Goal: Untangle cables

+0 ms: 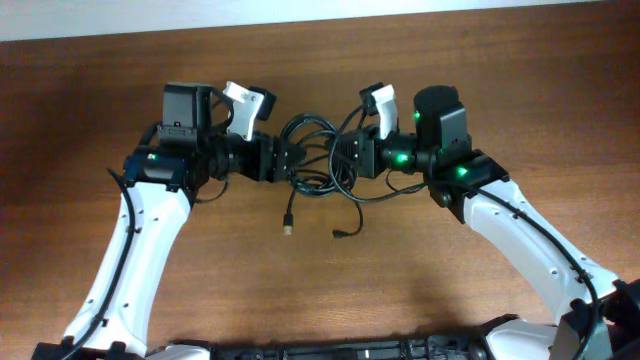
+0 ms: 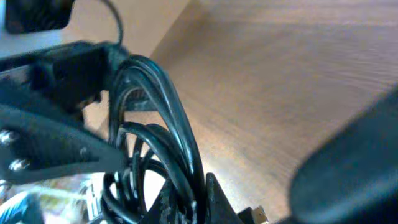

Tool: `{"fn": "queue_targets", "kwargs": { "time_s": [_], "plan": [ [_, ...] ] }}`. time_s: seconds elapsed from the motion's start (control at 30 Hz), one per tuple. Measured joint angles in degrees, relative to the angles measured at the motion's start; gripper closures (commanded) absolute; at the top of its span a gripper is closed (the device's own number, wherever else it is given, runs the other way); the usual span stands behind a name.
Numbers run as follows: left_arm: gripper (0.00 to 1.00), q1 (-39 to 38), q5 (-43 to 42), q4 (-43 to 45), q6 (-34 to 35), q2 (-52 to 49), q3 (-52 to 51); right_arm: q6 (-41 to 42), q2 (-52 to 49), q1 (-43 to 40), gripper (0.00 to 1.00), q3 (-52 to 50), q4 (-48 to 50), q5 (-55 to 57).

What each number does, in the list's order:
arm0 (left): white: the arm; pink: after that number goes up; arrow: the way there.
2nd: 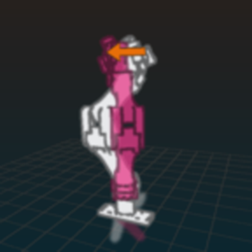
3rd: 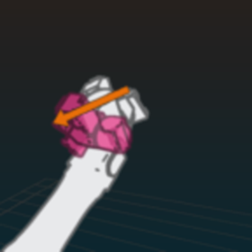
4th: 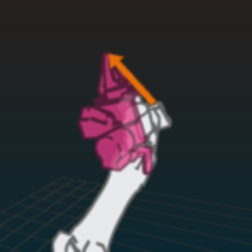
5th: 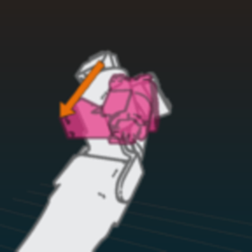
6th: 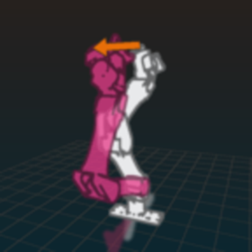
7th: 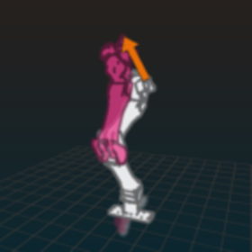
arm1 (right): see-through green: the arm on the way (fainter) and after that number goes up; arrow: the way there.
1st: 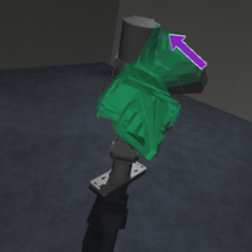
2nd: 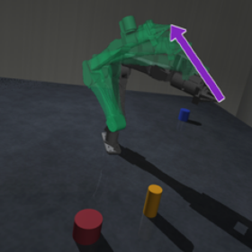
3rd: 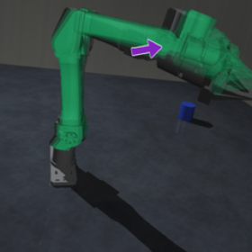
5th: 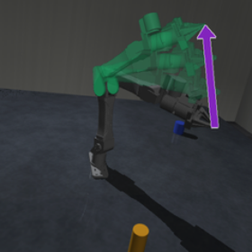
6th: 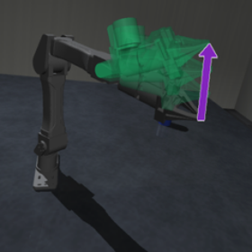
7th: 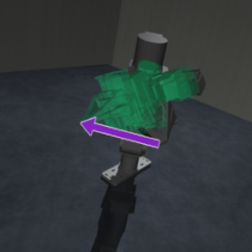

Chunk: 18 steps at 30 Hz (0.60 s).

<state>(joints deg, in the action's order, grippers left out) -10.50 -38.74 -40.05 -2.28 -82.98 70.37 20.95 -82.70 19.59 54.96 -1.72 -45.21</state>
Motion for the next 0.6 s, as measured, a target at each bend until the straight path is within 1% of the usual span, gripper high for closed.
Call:
{"fn": "queue_targets", "kwargs": {
  "time_s": [0.07,0.1,0.17,0.23,0.27,0.3,0.33,0.4,0.47,0.53,0.6],
  "plan": [
    [0.41,-1.68,1.11,0.02,0.15,0.0,0.0,-0.44,0.0,0.0,0.96,0.0,0.09,-2.54],
    [0.47,-2.62,1.81,0.0,-0.07,0.0,0.0,-0.66,0.0,0.0,0.96,0.0,0.07,-3.54],
    [0.66,-4.85,3.13,0.0,-0.09,-0.07,0.0,-1.81,0.0,0.0,0.96,0.0,0.11,-5.29],
    [0.9,-6.47,3.69,-0.26,-0.81,-0.33,0.02,-2.56,0.0,-0.02,0.96,0.0,0.04,-5.92],
    [1.0,-6.95,3.96,-0.72,-1.55,-0.44,0.04,-2.99,-0.04,-0.11,0.95,0.0,-0.02,-5.92],
    [1.0,-7.17,4.09,-1.42,-2.23,-0.5,0.04,-3.19,-0.11,-0.48,0.9,0.0,-0.13,-5.95],
    [1.0,-7.34,4.09,-1.49,-2.99,-0.5,0.04,-3.37,-0.24,-0.9,0.76,0.0,-0.09,-5.99],
    [1.0,-7.65,5.14,-1.53,-3.32,-0.5,0.09,-3.61,-0.44,-1.36,0.63,-0.02,-0.11,-6.54],
    [1.0,-7.63,8.7,-1.66,-2.21,-0.74,0.09,-3.41,-0.46,-2.47,0.4,-0.02,-0.17,-7.21],
    [1.0,-6.54,15.78,-0.46,3.72,-1.38,0.09,-3.34,-0.46,-3.48,0.34,-0.02,-1.6,-7.69],
    [1.0,-4.94,22.4,-0.11,11.45,-1.57,0.09,-3.21,-0.46,-3.72,0.28,-0.02,-3.21,-7.91]
  ]
}}
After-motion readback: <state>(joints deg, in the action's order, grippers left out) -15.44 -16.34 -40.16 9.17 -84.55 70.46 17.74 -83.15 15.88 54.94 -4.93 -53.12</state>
